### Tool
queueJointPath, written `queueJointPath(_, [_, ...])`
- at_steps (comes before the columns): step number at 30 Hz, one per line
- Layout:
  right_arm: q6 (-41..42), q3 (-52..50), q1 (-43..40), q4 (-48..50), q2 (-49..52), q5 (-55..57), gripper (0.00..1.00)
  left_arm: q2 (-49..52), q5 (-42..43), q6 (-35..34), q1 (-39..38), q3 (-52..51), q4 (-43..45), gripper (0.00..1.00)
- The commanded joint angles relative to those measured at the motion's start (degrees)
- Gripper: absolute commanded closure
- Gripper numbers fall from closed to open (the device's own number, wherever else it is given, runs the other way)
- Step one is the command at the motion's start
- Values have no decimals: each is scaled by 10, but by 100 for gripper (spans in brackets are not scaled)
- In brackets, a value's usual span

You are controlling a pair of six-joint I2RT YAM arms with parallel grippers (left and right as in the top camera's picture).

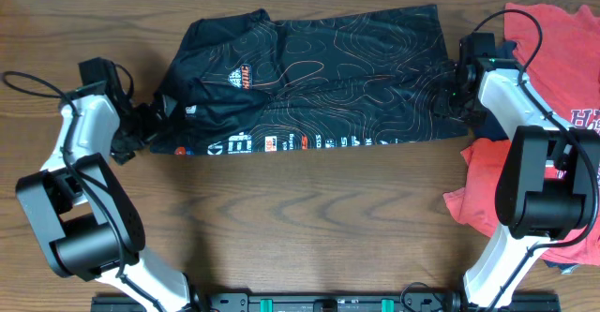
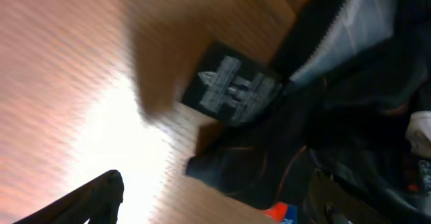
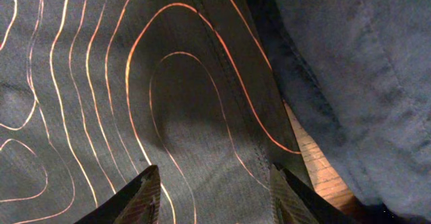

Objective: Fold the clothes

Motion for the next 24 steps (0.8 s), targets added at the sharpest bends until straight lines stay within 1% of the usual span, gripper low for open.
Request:
queueJointPath(1, [-6, -2, -6, 1, 4, 6, 50, 7, 15, -1, -4, -21, 14, 10])
queueJointPath(5, [-6, -2, -6, -2, 4, 6, 50, 7, 15, -1, -4, -40, 30, 11])
queueJointPath(6, [-6, -2, -6, -3, 4, 6, 50, 7, 15, -1, -4, -42, 34, 13])
queueJointPath(8, [-6, -2, -6, -5, 4, 7, 50, 7, 15, -1, -4, -43, 37, 24])
queueJointPath(11, [-6, -2, -6, -7, 4, 7, 53, 7, 15, -1, -4, -43, 42, 50])
queueJointPath(12, [-6, -2, -6, -5, 4, 7, 53, 7, 15, -1, -4, -43, 43, 54])
queueJointPath(15, [-6, -2, -6, 4, 4, 6, 53, 7, 15, -2, -4, -45, 51, 55])
queueJointPath(16, [-6, -2, -6, 3, 4, 6, 53, 7, 15, -1, -4, -46, 53, 58])
queueJointPath(20, [-6, -2, -6, 1, 4, 6, 56, 7, 15, -2, -4, -49, 58, 74])
queueJointPath(22, [-6, -2, -6, 1, 4, 5, 57, 7, 15, -1, -4, -52, 61, 81])
queueJointPath(23, [-6, -2, -6, 0, 4, 2, 59, 7, 15, -1, -4, -54, 62, 87])
queueJointPath(24, [-6, -2, -5, -2, 4, 1, 61, 7, 15, -2, -4, -56, 64, 89])
